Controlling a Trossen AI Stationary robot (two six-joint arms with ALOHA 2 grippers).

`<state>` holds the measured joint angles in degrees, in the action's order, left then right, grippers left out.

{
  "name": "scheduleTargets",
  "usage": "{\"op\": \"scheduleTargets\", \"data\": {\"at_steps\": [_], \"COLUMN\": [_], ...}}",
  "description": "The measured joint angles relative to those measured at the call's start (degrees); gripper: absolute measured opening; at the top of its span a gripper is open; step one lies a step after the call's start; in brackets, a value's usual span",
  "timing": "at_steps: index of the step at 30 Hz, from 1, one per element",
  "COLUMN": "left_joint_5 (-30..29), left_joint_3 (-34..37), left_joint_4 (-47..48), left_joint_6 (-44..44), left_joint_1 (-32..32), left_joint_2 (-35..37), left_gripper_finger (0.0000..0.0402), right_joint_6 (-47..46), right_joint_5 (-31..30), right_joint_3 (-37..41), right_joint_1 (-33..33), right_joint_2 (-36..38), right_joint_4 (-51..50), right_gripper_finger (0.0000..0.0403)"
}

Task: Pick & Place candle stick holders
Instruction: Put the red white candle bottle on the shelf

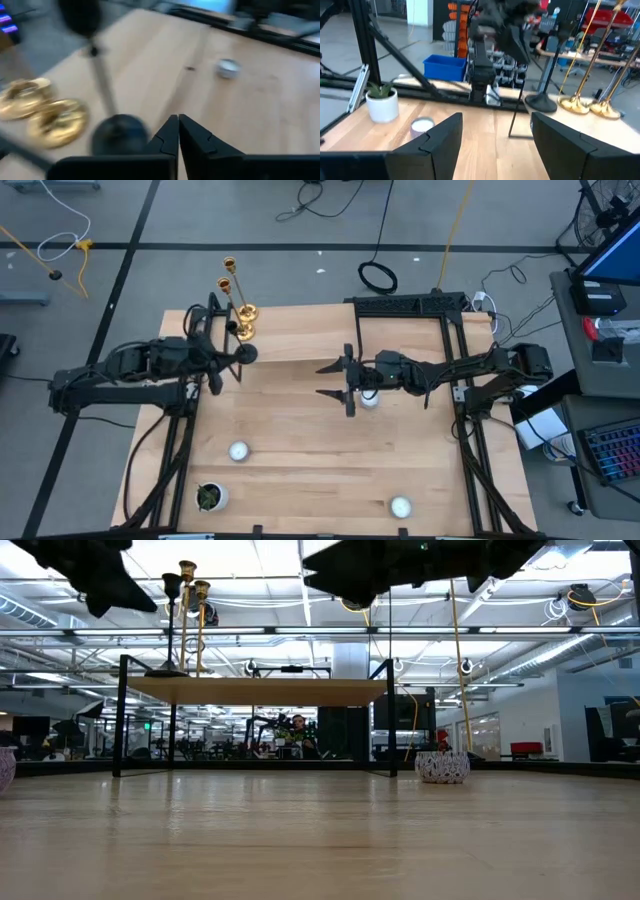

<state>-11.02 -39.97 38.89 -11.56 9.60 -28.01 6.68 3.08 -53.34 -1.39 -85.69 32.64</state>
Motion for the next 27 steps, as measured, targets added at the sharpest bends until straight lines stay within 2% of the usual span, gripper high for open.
{"op": "scheduleTargets", "data": {"at_steps": [6,10,13,17,19,23,27], "left_joint_5": [8.5,9.9,6.3,-4.2,-8.0,-11.0,-12.1], "left_joint_3": [0.0,0.0,0.0,0.0,0.0,0.0,0.0], "left_joint_4": [0.0,-0.1,-0.1,-0.1,0.1,0.5,0.7], "left_joint_6": [1.4,1.4,0.7,-4.6,-6.0,-6.2,-6.7], "left_joint_1": [-5.3,-9.5,-12.7,-16.9,-18.7,-21.0,-22.0], "left_joint_2": [0.2,-1.0,-2.4,-3.7,-3.9,-3.9,-3.9], "left_gripper_finger": [0.0016,0.0013,0.0004,0.0009,0.001,0.0005,0.0008], "right_joint_6": [-1.1,-2.7,-3.0,-4.5,-6.3,-10.9,-13.3], "right_joint_5": [0.1,0.0,-0.9,-9.2,-10.8,-10.5,-10.6], "right_joint_3": [0.0,0.0,0.0,-0.1,-0.1,0.0,0.0], "right_joint_1": [0.3,2.1,4.1,6.6,7.2,7.2,6.7], "right_joint_2": [0.0,0.0,1.1,3.2,3.9,4.0,3.7], "right_joint_4": [-11.3,-20.6,-28.0,-41.1,-46.4,-55.0,-59.7], "right_gripper_finger": [0.0233,0.0233,0.0233,0.0233,0.0233,0.0226,0.0203]}}
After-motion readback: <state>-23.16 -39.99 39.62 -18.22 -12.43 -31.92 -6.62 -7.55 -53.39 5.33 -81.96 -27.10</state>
